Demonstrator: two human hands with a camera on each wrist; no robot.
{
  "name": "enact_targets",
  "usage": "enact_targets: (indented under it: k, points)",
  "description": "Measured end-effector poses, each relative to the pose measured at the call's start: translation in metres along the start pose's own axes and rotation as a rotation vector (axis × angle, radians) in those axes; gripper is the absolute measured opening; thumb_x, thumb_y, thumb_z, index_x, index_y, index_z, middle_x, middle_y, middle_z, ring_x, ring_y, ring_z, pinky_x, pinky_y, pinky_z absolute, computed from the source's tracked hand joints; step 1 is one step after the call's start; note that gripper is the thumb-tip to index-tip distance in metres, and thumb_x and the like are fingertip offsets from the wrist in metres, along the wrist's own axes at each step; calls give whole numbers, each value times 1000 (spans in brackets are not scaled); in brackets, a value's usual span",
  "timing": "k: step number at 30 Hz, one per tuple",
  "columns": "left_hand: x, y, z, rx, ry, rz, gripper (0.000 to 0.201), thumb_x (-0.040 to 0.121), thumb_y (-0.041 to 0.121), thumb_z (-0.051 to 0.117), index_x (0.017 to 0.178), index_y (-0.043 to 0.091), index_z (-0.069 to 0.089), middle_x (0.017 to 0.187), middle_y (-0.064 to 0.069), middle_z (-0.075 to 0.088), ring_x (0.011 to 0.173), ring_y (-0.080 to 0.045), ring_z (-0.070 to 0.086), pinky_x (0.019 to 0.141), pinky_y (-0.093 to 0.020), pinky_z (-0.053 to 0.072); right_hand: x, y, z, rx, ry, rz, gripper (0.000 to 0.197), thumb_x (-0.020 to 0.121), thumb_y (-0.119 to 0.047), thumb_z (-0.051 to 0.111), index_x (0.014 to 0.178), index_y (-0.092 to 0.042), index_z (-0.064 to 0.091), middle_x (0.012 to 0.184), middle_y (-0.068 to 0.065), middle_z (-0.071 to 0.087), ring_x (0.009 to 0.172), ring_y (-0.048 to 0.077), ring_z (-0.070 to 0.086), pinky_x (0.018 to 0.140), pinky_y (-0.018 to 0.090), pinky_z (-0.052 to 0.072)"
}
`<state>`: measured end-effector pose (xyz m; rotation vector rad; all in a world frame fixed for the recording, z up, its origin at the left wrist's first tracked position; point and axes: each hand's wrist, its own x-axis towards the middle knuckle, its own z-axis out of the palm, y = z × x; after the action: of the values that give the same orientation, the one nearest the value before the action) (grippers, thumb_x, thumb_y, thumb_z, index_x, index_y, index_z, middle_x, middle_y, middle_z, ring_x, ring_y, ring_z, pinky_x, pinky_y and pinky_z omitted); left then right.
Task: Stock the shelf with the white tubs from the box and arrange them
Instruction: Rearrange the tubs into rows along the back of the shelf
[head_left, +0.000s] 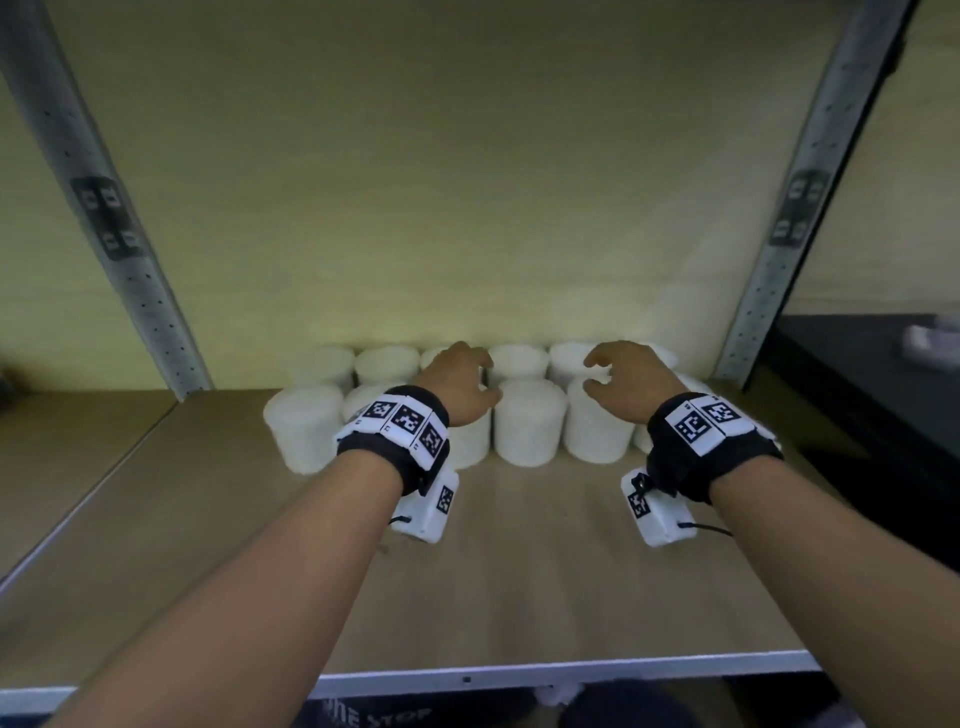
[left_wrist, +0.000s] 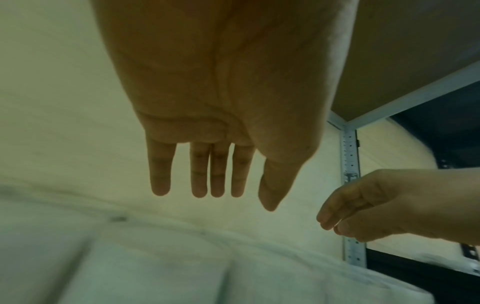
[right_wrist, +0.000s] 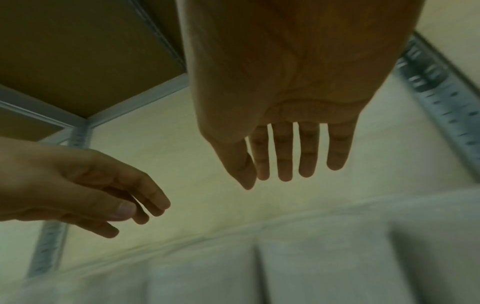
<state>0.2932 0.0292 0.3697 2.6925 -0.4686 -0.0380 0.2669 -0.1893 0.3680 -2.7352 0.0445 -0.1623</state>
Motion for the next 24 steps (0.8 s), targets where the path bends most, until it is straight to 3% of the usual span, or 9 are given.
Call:
enact_targets:
  k: [5, 11, 16, 24]
  points:
    - [32, 55, 32, -29, -38, 78, 46, 91, 36, 55, 132, 15, 48, 138, -8, 44, 126, -24, 45, 102, -32, 38, -2, 59, -19, -26, 17, 140, 36, 90, -26, 58, 123, -13, 59, 130, 10, 55, 120, 26, 52, 101, 32, 42]
    - [58, 98, 72, 29, -72, 124, 54, 90, 42, 55, 135, 12, 47, 139, -9, 45, 128, -25, 44, 104, -40, 41, 3, 95, -21, -117, -47, 217, 46, 93, -39, 53, 129, -11, 53, 137, 12, 49, 127, 28, 46, 107, 36, 37]
    - [66, 103, 92, 107, -25, 112, 56, 89, 48, 53, 129, 9, 51, 133, -10, 47, 125, -27, 42, 101, -40, 41, 7, 106, -9, -200, -40, 214, 51, 96, -43, 46, 133, -9, 51, 133, 15, 47, 124, 30, 44, 107, 36, 33]
    - [72, 100, 98, 101, -23, 127, 55, 90, 46, 54, 129, 7, 51, 129, -12, 47, 121, -28, 43, 102, -41, 41, 10, 110, -9, -205, -37, 183, 48, 95, -42, 47, 129, -8, 53, 131, 15, 47, 123, 32, 44, 106, 36, 34]
